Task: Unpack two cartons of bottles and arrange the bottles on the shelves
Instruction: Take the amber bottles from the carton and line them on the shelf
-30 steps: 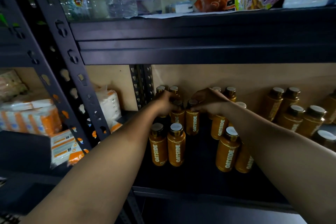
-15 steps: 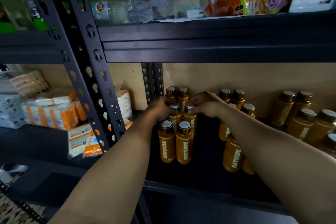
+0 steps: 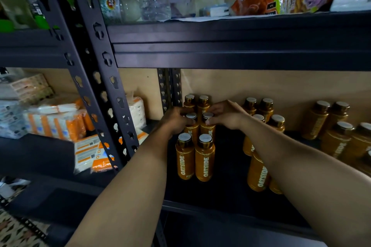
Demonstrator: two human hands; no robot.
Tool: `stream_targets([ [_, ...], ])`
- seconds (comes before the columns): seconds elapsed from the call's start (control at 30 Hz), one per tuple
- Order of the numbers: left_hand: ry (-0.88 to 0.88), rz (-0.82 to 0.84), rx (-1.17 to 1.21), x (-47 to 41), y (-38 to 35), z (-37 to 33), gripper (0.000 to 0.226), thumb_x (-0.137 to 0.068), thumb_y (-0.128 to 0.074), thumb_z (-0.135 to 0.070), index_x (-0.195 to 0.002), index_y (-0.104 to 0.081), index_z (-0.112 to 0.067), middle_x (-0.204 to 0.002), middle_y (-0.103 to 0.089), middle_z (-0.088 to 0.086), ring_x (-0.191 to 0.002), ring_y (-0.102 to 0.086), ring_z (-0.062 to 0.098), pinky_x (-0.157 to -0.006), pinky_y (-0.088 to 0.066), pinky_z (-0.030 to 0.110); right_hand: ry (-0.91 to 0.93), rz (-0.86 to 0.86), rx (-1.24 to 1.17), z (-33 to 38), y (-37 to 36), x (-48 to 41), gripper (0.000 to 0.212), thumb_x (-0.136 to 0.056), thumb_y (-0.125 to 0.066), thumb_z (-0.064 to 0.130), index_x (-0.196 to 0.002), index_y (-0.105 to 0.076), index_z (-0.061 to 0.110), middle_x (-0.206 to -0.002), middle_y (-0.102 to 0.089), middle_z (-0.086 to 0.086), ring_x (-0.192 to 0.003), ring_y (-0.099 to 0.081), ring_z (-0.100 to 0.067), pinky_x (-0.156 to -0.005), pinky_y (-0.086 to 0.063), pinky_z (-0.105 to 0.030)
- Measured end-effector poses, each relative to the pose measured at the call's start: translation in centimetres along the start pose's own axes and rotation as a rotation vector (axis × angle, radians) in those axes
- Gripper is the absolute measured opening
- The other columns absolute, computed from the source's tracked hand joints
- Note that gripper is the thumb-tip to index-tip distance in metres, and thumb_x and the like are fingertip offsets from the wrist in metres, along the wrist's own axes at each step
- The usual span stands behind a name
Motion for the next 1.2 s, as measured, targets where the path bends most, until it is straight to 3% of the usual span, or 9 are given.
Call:
stream_targets([
  [0.4, -0.011, 0.008, -0.009, 0.2, -0.1, -0.1, 0.052, -0.090, -0.073, -0.018, -0.139, -0.057, -0.028, -0.144, -0.056, 0.003, -0.125, -0.054, 0.020, -0.099, -0.047, 0.034, 0.007, -0.042, -0.020, -0.3, -0.3, -0.3, 0.052, -0.080, -0.085, 0.033, -0.128, -0.066, 0.023, -0.126, -0.069, 0.004, -0.110, -0.059, -0.007, -0.092, -0.043, -0.025],
  [0.57, -0.002, 0.000, -0.010, 0.1, 0.0, 0.0, 0.054, -0.089, -0.074, -0.019, -0.139, -0.057, -0.028, -0.143, -0.056, 0.002, -0.126, -0.054, 0.021, -0.102, -0.047, 0.036, 0.006, -0.052, -0.017, -0.9, -0.3, -0.7, 0.054, -0.078, -0.087, 0.035, -0.127, -0.067, 0.026, -0.127, -0.070, 0.005, -0.116, -0.062, -0.011, -0.102, -0.048, -0.031],
  [0.83, -0.021, 0.019, -0.020, 0.3, -0.1, -0.4, 0.053, -0.091, -0.072, -0.018, -0.140, -0.055, -0.027, -0.143, -0.056, 0.003, -0.123, -0.055, 0.020, -0.091, -0.045, 0.029, 0.022, -0.056, -0.027, -1.1, -0.4, -1.0, 0.051, -0.078, -0.086, 0.035, -0.125, -0.068, 0.027, -0.124, -0.070, 0.006, -0.116, -0.063, -0.011, -0.097, -0.046, -0.028],
  [0.97, -0.018, 0.030, -0.006, 0.1, -0.1, -0.3, 0.053, -0.092, -0.071, -0.022, -0.142, -0.053, -0.027, -0.143, -0.055, 0.003, -0.125, -0.053, 0.020, -0.090, -0.044, 0.030, 0.020, -0.042, -0.034, -1.3, -0.5, -1.1, 0.054, -0.077, -0.086, 0.040, -0.126, -0.067, 0.027, -0.125, -0.070, 0.007, -0.117, -0.062, -0.012, -0.102, -0.048, -0.033],
  [1.07, -0.001, 0.006, 0.076, -0.3, 0.2, -0.2, 0.056, -0.093, -0.070, -0.028, -0.144, -0.049, -0.029, -0.143, -0.054, 0.002, -0.124, -0.053, 0.020, -0.094, -0.047, 0.035, 0.043, -0.048, -0.035, -1.1, 0.6, -1.0, 0.055, -0.080, -0.082, 0.048, -0.128, -0.066, 0.026, -0.123, -0.068, 0.010, -0.115, -0.061, -0.009, -0.095, -0.047, -0.027],
  [1.2, -0.025, -0.050, 0.184, -1.5, 1.0, -2.1, 0.054, -0.096, -0.065, -0.023, -0.146, -0.045, -0.025, -0.139, -0.053, -0.002, -0.118, -0.052, 0.016, -0.088, -0.048, 0.030, 0.140, -0.148, -0.016, -0.4, 3.0, -1.8, 0.032, -0.090, -0.074, 0.042, -0.119, -0.071, 0.028, -0.116, -0.071, 0.012, -0.109, -0.064, -0.006, -0.092, -0.048, -0.024],
])
Point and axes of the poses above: each hand's wrist, its own x-axis away from the middle knuckle, its own y-axis out of the back of the hand, z = x × y, the point moved 8 cm from there along -x, towards the middle knuckle
